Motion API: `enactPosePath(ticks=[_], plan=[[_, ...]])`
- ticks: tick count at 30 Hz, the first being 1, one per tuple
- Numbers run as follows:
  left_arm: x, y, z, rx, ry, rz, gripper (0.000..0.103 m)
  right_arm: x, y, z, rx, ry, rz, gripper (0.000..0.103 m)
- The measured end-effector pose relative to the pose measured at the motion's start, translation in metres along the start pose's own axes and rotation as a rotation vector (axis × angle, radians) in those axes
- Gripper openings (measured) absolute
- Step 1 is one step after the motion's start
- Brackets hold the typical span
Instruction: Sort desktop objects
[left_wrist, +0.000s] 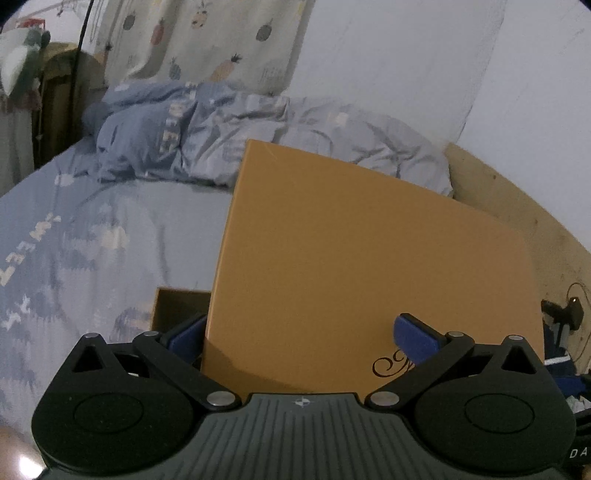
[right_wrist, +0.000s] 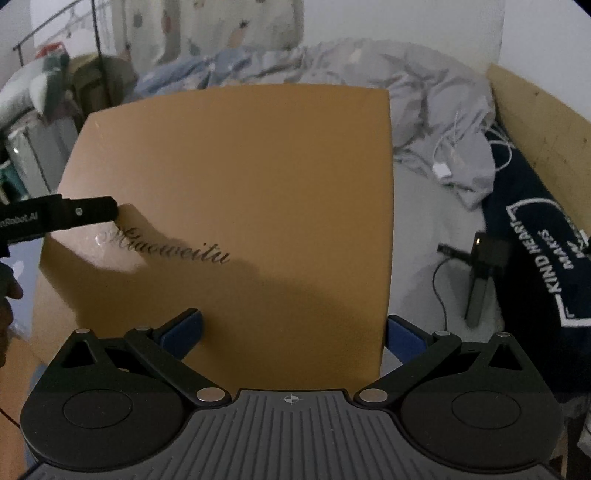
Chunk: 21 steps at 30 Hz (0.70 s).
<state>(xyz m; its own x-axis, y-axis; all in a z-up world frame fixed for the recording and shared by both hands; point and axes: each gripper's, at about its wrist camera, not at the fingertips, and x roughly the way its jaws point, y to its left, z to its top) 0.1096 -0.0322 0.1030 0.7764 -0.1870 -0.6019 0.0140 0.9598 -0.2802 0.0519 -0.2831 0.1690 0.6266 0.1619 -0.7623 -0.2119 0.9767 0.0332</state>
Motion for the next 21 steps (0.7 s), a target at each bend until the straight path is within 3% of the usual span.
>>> enactPosePath(ticks=[10,21], plan=[[0.006,0.012,-0.030,-0.041,0.078,0.011,0.103,0.021,0.011,-0.022,-0.013,0.080,0.005,0.103],[0.022,0.045,-0.053,-0.095,0.150,0.072,0.103,0.066,0.029,-0.021,-0.036,0.144,0.053,0.103]])
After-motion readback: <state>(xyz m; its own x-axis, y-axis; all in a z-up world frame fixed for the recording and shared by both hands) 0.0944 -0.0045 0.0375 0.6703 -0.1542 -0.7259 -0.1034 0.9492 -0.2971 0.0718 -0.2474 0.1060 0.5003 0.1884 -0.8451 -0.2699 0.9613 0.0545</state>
